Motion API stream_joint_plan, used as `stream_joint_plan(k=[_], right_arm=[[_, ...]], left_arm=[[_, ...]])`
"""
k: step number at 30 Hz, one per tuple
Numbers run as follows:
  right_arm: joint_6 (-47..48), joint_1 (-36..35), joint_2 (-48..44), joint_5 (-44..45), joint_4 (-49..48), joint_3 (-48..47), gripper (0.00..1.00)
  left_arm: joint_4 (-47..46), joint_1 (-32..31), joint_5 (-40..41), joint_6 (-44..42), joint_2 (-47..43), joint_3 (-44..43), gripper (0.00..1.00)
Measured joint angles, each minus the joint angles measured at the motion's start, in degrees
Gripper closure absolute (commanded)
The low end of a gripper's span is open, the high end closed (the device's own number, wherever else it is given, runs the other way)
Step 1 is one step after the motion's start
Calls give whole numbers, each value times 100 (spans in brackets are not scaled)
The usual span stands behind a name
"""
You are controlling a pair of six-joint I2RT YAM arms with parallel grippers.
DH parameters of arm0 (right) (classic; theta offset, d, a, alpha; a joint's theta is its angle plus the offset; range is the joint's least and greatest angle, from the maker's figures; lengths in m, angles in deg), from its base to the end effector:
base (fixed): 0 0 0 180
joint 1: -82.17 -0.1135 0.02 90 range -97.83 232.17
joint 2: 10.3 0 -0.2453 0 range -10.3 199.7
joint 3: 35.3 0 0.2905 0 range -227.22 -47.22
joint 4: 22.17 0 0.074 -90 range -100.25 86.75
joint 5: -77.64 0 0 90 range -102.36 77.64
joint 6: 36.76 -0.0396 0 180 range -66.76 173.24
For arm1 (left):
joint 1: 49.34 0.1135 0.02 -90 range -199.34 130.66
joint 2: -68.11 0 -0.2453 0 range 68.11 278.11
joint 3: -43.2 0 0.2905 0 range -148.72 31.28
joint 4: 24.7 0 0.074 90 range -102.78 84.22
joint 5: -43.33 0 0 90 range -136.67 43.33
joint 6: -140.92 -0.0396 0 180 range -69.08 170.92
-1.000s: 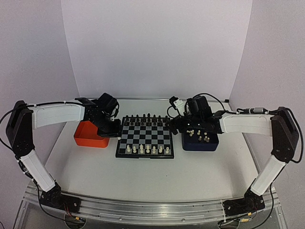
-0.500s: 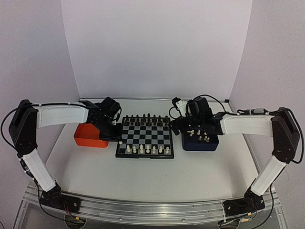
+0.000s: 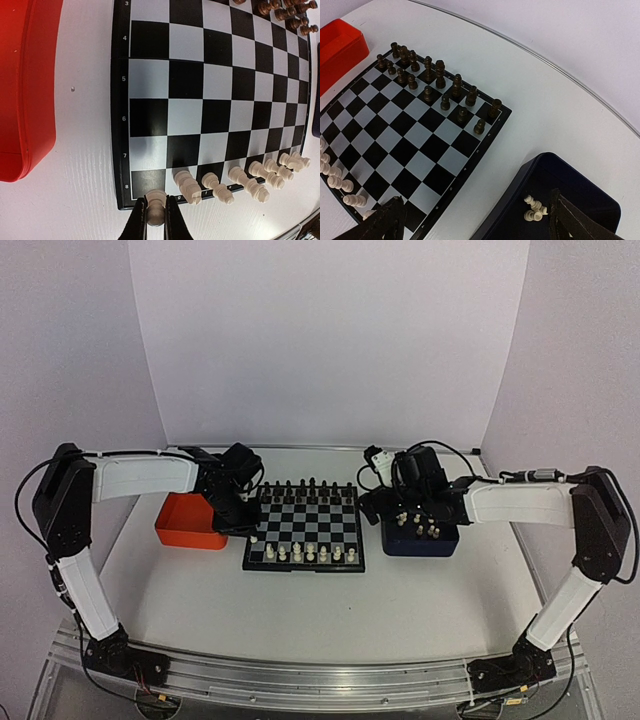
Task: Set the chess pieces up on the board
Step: Place the chess piece on the chessboard.
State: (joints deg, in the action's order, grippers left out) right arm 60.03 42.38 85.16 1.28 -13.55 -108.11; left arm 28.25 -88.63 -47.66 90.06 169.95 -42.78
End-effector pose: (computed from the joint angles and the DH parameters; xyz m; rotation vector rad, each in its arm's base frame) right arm 0.3192 0.2537 0.1874 -0.6992 1.9812 0.0946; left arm 0.3021 -0.2480 0.1683 0.0083 2.8444 -0.3554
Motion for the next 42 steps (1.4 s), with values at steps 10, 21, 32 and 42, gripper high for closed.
stream_joint_plan(k=[10,21,32,42], right_arm=[[6,0,-93,23,-3,15,6],[19,0,-267,157,-3,87,6],[24,0,-271,271,0,132,6],[104,0,-271,316,32,178,6]], left_arm=[[98,1,312,302,413,-392,99],[57,2,475,289,753,-542,98],[44,0,459,273,924,-597,97],[51,-15,398,281,977,-606,95]])
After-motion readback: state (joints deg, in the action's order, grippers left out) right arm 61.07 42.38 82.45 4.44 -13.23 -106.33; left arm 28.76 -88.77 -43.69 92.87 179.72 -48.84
